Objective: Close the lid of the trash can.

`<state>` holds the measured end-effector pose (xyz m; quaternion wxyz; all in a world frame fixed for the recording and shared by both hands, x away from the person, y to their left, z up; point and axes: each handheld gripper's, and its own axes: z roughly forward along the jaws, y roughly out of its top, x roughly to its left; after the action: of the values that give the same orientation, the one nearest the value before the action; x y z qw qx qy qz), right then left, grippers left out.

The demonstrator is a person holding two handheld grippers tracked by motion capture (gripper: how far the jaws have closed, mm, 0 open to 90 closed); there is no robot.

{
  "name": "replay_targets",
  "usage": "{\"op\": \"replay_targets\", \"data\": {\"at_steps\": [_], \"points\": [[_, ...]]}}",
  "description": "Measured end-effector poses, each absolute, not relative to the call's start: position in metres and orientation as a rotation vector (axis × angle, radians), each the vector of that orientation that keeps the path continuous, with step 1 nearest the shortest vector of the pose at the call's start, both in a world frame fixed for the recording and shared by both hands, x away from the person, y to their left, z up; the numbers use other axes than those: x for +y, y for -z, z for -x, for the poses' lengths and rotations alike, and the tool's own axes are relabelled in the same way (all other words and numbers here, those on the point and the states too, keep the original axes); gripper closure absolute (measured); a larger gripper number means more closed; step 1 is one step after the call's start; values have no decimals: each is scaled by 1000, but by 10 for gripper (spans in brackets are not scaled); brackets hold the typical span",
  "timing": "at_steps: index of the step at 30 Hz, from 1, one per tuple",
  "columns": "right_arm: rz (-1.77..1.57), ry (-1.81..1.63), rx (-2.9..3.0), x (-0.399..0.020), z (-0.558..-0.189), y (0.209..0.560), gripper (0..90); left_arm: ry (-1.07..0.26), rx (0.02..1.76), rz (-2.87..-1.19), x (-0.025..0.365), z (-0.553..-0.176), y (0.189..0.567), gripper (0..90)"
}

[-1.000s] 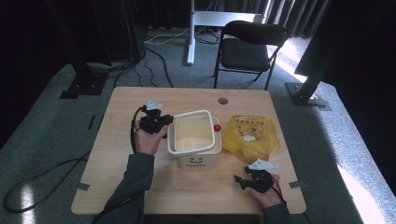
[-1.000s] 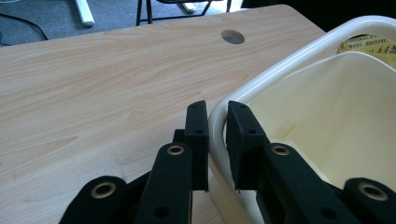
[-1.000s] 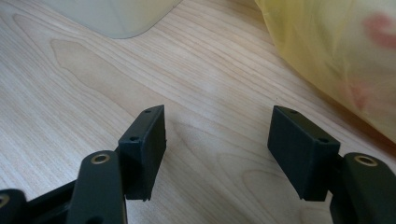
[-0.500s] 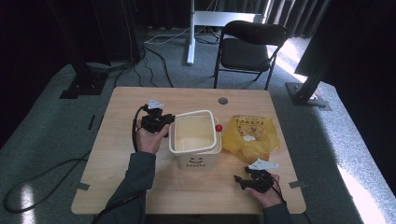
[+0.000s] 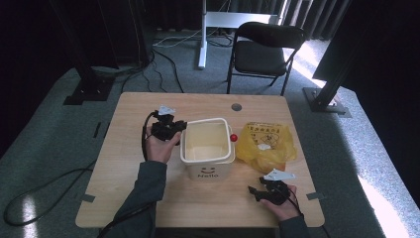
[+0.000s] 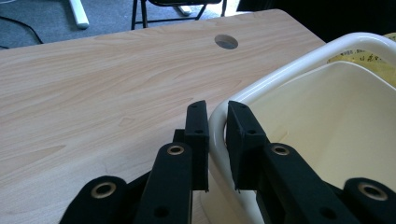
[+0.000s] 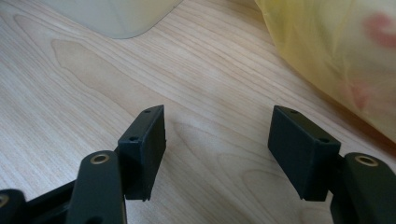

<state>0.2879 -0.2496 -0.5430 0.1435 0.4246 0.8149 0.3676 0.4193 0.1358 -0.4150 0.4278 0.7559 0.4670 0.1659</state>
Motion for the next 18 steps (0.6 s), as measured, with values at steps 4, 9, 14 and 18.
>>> {"op": "replay_targets", "data": {"at_steps": [4,9,14,18], "points": [[-1224,-1061,2350,-250,-288,543,359,-415,1167,-1882,136,-419,415,803],[-1224,-1060,2349,-250,-288,543,360,-414,1166,-1880,135,-419,414,803],[-1225,-1060,2349,-250,-288,543,359,-412,1166,-1876,133,-420,413,803],[-1224,-1059,2349,-250,-288,543,360,-410,1165,-1866,131,-419,414,803]]}}
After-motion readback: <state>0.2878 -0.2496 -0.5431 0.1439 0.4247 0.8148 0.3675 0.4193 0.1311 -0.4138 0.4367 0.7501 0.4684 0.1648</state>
